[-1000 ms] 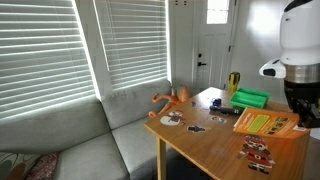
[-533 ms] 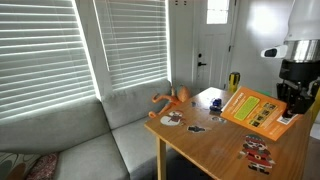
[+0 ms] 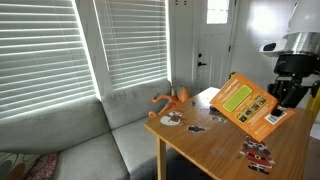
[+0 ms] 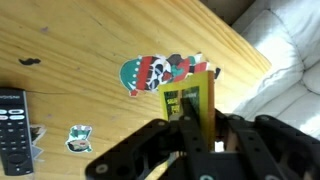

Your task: Flip the book over on the table

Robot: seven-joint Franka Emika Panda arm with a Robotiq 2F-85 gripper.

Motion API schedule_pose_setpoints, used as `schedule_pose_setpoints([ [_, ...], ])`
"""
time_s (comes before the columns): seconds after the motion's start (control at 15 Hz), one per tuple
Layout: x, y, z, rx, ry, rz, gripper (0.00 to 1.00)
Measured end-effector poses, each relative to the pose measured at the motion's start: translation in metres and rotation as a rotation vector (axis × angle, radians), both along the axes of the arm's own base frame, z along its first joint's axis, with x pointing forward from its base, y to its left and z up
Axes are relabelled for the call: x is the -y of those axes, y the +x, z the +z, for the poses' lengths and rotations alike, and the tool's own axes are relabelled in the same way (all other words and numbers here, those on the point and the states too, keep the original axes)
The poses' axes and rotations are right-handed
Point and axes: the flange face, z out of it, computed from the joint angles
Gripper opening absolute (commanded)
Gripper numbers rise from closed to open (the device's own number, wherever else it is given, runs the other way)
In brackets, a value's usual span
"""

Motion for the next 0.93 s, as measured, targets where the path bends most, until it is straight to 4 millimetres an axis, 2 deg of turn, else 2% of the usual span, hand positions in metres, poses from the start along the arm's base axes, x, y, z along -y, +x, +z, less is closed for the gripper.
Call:
schedule_pose_setpoints([
  [0.47, 0.006, -0.004, -0.031, -0.118, 0.272, 0.05, 0.03],
  [0.93, 0.031, -0.006, -0.064, -0.237, 0.292, -0.004, 0.03],
])
